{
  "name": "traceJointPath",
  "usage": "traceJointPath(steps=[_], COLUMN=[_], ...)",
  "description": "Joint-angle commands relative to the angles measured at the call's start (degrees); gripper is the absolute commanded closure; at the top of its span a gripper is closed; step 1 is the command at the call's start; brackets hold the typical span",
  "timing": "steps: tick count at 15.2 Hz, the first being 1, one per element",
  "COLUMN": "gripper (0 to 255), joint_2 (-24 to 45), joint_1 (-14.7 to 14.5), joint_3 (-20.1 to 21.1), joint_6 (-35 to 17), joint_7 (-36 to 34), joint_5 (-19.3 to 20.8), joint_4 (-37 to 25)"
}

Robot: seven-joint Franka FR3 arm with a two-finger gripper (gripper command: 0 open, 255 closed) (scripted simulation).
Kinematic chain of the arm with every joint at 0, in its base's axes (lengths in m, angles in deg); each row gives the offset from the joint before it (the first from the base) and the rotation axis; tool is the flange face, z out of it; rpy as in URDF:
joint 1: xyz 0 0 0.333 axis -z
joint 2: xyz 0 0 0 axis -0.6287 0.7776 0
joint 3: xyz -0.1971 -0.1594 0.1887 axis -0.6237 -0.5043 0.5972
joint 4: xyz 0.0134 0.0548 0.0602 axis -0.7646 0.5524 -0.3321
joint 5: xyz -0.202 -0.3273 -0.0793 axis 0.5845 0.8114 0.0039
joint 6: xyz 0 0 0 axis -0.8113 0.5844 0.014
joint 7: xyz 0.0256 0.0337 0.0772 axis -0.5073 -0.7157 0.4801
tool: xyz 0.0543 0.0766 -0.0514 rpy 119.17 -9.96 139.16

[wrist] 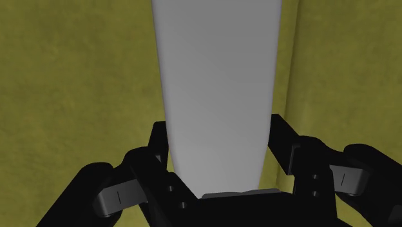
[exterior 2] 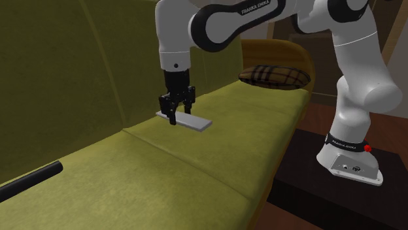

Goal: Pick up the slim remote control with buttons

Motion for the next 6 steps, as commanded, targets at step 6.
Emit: traceJointPath(steps=[6], gripper=[255], joint_2=[-0.78], joint_1=[-0.10], joint_3=[0.27], joint_6=[3.61], joint_7=[0.40], joint_5=[-0.51], joint_4=[-2.94])
